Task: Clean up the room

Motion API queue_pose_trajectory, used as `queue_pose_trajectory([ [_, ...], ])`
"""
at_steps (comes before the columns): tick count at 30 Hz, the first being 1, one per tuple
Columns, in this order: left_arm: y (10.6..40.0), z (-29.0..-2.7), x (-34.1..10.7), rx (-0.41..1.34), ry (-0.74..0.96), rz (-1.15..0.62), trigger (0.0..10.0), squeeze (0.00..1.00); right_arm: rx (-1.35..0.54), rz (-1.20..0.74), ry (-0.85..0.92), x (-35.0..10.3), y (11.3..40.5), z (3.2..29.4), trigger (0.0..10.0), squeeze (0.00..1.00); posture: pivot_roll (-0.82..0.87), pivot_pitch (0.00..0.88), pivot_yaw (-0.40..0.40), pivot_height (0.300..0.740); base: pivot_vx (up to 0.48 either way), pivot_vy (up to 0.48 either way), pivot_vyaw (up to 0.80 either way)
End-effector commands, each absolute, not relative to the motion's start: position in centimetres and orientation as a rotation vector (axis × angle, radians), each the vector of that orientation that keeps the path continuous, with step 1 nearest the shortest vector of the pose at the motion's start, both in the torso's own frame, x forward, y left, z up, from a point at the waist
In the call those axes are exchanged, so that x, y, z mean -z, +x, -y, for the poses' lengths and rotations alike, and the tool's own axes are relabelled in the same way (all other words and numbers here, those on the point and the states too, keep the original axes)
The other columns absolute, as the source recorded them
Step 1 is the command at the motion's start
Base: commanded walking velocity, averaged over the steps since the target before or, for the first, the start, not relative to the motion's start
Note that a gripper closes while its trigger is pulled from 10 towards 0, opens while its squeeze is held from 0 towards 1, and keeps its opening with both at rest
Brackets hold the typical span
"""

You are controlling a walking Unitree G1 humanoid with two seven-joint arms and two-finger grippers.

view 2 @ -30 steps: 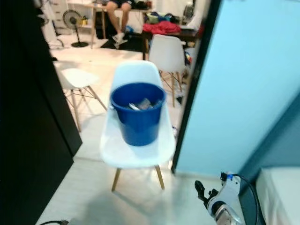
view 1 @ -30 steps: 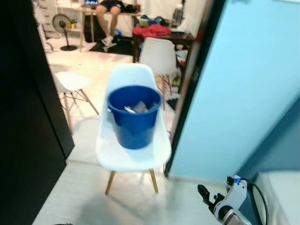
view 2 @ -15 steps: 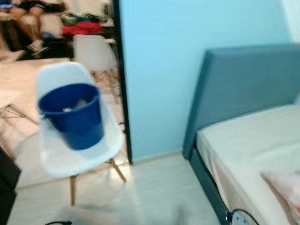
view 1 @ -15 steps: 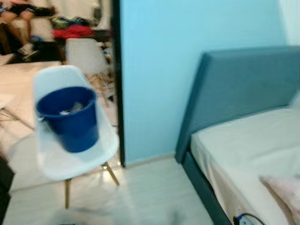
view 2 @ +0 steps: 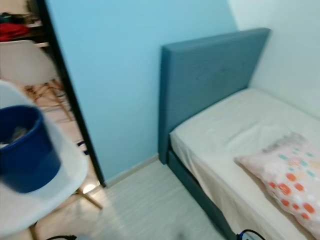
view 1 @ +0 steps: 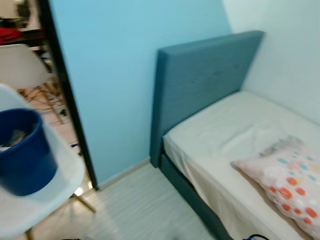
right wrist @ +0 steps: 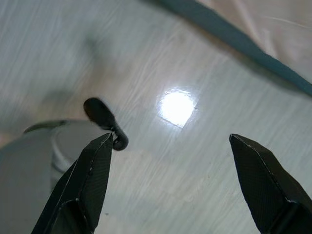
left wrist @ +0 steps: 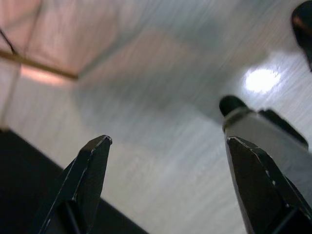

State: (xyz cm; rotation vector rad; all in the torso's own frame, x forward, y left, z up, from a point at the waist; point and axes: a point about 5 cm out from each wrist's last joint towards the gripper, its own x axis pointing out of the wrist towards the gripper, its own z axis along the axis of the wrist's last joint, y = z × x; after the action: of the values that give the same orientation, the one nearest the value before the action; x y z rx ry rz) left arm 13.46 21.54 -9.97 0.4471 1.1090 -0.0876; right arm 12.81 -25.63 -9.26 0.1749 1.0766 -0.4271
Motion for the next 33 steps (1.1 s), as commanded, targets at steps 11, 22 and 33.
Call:
queue_pose_trajectory([
  [11, 12.8, -21.8, 10.1, 0.103, 0.449, -1.122, 10.0, 0.00, 0.541, -0.930, 0.289, 8.0, 15.4, 26.3, 10.0, 0.00, -0.03, 0.000, -0.041, 0.740, 0.000, 0.000, -0.76],
  [22, 12.8, -20.9, 10.3, 0.124, 0.448, -1.125, 10.0, 0.00, 0.503, -0.845, 0.367, 7.5, 16.8, 25.9, 10.0, 0.00, -0.04, 0.000, -0.039, 0.740, 0.000, 0.000, -0.76],
  [33, 14.5, -19.3, 10.0, 0.138, 0.443, -1.092, 10.0, 0.00, 0.509, -0.837, 0.376, 7.4, 17.0, 26.0, 10.0, 0.00, -0.04, 0.000, -0.043, 0.740, 0.000, 0.000, -0.76],
])
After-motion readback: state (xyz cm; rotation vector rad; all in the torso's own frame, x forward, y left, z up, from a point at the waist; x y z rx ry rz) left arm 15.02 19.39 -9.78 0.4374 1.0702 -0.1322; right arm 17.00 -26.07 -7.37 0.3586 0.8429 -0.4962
